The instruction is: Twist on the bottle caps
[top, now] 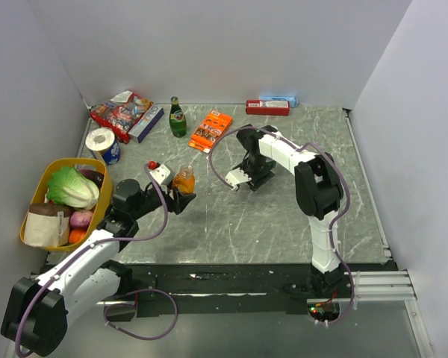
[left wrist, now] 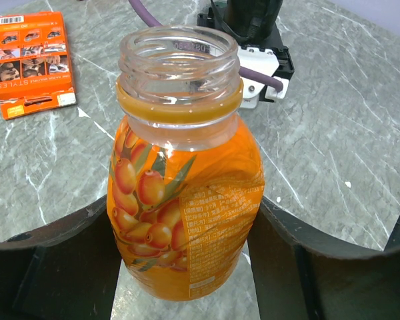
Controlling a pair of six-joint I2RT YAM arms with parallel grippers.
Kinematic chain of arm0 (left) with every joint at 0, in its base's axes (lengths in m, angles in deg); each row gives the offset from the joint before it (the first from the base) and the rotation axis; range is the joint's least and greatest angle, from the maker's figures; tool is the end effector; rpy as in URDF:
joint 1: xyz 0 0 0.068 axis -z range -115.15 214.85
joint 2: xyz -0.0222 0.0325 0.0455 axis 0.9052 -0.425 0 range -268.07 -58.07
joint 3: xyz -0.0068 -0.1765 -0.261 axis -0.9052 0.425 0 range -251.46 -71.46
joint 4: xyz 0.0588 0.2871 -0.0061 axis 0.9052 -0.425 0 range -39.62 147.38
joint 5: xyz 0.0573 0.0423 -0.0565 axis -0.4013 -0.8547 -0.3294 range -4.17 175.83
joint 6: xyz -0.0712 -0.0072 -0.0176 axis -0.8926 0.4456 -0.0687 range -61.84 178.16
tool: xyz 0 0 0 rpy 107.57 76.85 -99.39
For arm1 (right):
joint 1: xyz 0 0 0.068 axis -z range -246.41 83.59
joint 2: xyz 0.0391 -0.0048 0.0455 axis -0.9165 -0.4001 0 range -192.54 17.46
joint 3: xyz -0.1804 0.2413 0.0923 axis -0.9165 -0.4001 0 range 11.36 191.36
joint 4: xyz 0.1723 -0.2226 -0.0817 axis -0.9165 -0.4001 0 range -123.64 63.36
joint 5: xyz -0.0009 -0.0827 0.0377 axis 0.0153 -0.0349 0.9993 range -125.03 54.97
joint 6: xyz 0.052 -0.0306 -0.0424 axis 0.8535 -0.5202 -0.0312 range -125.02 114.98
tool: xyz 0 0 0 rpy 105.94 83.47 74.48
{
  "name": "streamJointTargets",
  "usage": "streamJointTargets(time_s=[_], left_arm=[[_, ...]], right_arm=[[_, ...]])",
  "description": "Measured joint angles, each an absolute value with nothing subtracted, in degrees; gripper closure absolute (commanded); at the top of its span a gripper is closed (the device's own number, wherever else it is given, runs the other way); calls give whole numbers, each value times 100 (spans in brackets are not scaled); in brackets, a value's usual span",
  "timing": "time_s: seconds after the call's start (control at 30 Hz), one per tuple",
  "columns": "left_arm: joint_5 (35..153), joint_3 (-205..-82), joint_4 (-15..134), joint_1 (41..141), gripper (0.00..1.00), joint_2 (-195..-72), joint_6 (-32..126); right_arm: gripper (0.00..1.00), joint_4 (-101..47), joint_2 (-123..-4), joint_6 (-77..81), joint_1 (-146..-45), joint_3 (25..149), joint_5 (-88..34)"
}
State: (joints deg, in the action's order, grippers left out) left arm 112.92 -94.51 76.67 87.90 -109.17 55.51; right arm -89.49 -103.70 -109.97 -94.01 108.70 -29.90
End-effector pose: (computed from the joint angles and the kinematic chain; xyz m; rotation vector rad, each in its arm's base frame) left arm 0.1990 -0.1152 0.2553 0.6568 1.6361 -0.7350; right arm 0.4105 0.2209 0.1839 -2.7844 1.2198 0.0512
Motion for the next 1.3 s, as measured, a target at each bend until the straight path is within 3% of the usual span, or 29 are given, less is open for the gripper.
streamJointTargets(time_s=[0.67, 1.03, 1.3], left_arm=[[11294, -9375, 7721, 8790, 99, -10930, 5549], [11294, -9322, 7767, 8790, 99, -10930, 5549], [11296, -9322, 7767, 8790, 99, -10934, 5549]], right_arm=[[34, -8691, -10558, -10892, -9473, 10853, -3143], [48, -8685, -10573, -10820, -9503, 10853, -3253], [50, -8663, -10573, -10726, -9604, 10803, -3240]])
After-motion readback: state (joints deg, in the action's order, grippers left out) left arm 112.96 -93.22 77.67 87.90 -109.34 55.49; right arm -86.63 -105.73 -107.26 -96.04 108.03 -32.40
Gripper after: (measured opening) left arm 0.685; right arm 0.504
